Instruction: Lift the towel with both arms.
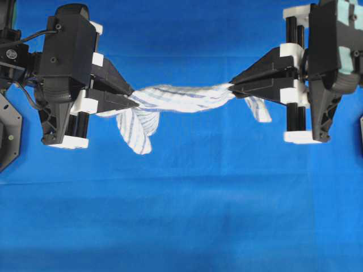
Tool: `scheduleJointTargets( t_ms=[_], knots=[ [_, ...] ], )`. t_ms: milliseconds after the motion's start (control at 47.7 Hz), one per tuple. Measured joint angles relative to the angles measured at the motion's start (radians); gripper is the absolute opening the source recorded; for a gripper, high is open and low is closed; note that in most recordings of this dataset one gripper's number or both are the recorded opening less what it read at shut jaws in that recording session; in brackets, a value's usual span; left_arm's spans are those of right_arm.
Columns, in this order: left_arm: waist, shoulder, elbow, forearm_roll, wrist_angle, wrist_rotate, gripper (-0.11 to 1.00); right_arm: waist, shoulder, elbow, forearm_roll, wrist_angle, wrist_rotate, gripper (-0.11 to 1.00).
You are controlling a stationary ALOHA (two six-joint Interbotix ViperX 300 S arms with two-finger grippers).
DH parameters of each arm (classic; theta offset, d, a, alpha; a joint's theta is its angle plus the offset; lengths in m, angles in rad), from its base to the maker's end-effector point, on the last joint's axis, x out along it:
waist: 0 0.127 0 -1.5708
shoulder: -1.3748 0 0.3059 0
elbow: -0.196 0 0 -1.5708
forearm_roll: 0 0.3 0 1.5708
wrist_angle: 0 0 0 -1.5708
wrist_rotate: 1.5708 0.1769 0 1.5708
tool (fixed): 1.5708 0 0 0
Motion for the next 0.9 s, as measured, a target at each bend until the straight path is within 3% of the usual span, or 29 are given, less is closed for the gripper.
scheduleJointTargets(
  t_ms=[105,210,273,357,650,902],
  knots=[
    [0.000,0.000,0.000,0.000,-0.012,0.000,0.39,0.000,0.000,0.002,0.000,0.000,0.005,0.09],
    [0.000,-0.002,0.000,-0.002,-0.020,0.000,0.72,0.000,0.000,0.002,0.000,0.002,0.009,0.43],
    [0.000,-0.002,0.000,0.000,-0.021,0.000,0.85,0.000,0.000,0.002,0.000,0.002,0.006,0.60],
    [0.000,-0.005,0.000,0.000,-0.021,-0.003,0.83,0.000,0.000,0.002,0.000,0.003,0.006,0.71],
    [-0.005,-0.011,0.017,0.000,-0.023,-0.011,0.81,0.000,0.003,0.025,0.000,0.011,0.009,0.70],
    [-0.055,0.005,0.135,-0.002,-0.084,-0.012,0.81,0.002,0.055,0.112,0.011,-0.012,0.017,0.70]
  ],
)
